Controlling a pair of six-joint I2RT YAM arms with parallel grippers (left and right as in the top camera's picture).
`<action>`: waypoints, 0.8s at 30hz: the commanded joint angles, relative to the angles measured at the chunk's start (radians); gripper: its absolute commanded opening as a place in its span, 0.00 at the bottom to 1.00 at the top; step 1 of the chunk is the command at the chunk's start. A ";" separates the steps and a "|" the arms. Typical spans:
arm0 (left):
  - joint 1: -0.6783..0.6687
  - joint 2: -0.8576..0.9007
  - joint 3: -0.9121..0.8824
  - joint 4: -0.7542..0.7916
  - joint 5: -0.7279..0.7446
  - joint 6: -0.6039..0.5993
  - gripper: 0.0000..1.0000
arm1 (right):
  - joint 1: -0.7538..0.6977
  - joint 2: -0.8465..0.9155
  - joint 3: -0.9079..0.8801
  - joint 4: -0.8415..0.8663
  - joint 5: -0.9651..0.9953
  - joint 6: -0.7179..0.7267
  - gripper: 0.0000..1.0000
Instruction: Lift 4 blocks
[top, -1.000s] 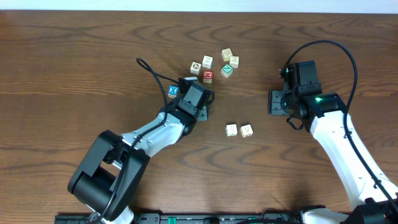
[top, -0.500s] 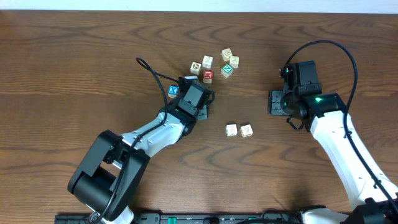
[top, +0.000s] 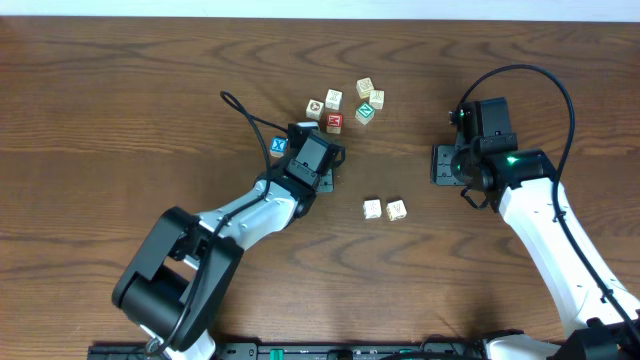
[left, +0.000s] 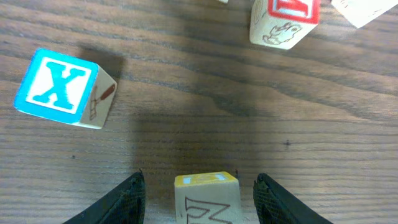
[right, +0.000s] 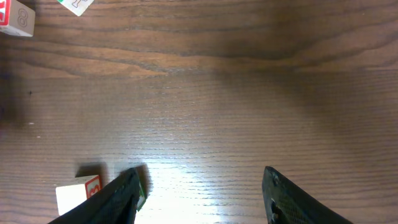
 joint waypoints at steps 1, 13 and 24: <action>0.002 0.043 0.022 0.003 -0.016 0.005 0.57 | -0.008 0.001 -0.006 0.003 0.010 0.011 0.60; 0.002 0.050 0.022 0.013 -0.017 0.006 0.56 | -0.008 0.001 -0.006 0.003 0.010 0.011 0.61; 0.002 0.049 0.022 0.025 -0.017 0.006 0.42 | -0.008 0.001 -0.006 0.003 0.010 0.011 0.61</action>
